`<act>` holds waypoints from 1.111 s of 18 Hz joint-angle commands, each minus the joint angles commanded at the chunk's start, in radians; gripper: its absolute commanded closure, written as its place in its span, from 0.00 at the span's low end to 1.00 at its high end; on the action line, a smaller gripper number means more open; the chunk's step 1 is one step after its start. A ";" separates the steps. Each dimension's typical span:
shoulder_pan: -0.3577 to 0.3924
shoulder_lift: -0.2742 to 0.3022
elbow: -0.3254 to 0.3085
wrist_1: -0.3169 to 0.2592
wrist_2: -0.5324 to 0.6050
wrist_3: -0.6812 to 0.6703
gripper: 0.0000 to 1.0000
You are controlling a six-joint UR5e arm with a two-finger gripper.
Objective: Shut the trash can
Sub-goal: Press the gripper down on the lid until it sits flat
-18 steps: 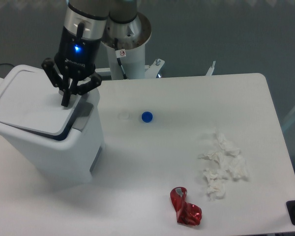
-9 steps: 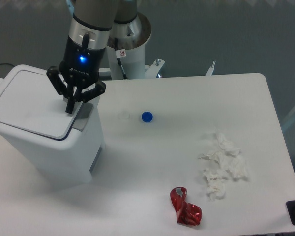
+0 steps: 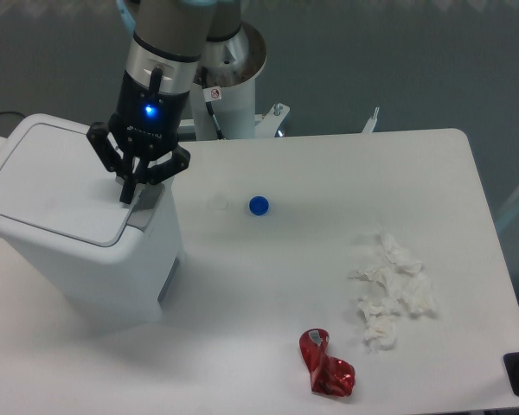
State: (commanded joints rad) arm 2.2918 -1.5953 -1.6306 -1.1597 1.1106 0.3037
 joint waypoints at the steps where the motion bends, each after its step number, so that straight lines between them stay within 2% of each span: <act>1: 0.000 0.000 0.000 0.000 0.000 0.000 1.00; 20: 0.000 -0.015 0.009 0.002 0.028 0.006 1.00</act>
State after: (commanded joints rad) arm 2.2918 -1.6107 -1.6215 -1.1581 1.1382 0.3099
